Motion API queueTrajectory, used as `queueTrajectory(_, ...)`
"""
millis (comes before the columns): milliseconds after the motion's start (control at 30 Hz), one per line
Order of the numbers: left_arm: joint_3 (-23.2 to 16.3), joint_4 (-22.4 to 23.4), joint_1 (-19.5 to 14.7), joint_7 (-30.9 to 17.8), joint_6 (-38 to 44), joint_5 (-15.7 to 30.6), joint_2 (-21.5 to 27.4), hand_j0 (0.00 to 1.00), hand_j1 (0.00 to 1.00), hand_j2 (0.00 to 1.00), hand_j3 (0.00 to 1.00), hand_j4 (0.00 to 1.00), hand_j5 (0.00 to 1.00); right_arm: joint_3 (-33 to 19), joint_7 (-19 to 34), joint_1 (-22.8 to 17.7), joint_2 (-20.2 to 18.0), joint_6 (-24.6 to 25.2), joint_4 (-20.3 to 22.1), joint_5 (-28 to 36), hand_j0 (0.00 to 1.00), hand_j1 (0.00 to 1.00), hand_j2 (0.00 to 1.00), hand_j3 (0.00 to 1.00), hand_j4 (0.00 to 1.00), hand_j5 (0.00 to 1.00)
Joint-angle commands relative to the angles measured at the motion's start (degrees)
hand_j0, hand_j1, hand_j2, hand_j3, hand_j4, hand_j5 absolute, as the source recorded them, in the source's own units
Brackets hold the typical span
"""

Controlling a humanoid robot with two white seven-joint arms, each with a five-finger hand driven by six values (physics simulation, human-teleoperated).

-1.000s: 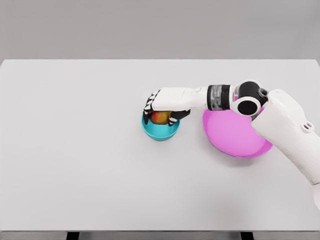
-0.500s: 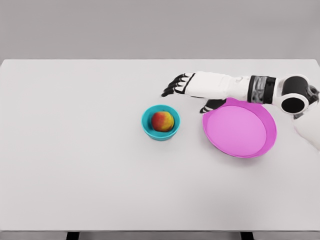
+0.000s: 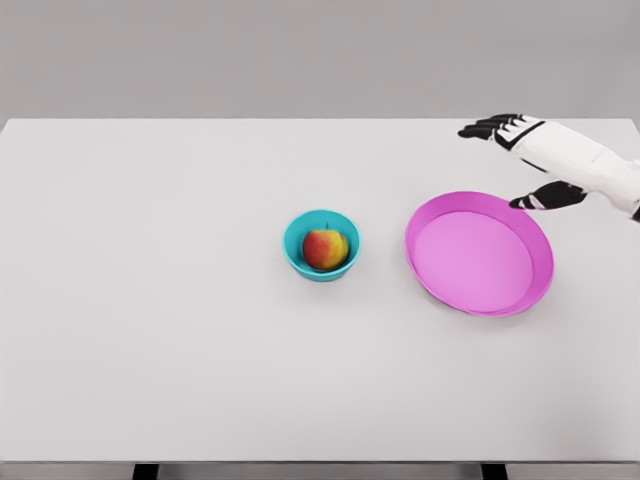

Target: Put the apple from the pink plate into the blue bowl with your right arm

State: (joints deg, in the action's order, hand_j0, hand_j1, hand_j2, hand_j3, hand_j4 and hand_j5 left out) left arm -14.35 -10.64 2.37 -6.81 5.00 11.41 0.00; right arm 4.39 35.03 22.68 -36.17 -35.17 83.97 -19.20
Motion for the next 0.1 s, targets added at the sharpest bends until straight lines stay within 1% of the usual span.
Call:
queueTrajectory(0, -0.1, -0.1, -0.4, 0.2, 0.0, 0.1, 0.0, 1.00, 1.00, 1.00, 1.00, 1.00, 1.00, -0.7, 0.0, -0.1, 0.2, 0.2, -0.1, 0.4, 1.00, 1.00, 1.00, 1.00, 1.00, 1.00)
queueTrajectory(67, 0.0, -0.3, -0.5, 0.0, -0.1, 0.1, 0.0, 1.00, 1.00, 1.00, 1.00, 1.00, 1.00, -0.7, 0.0, -0.4, 0.2, 0.2, 0.0, 0.4, 1.00, 1.00, 1.00, 1.00, 1.00, 1.00)
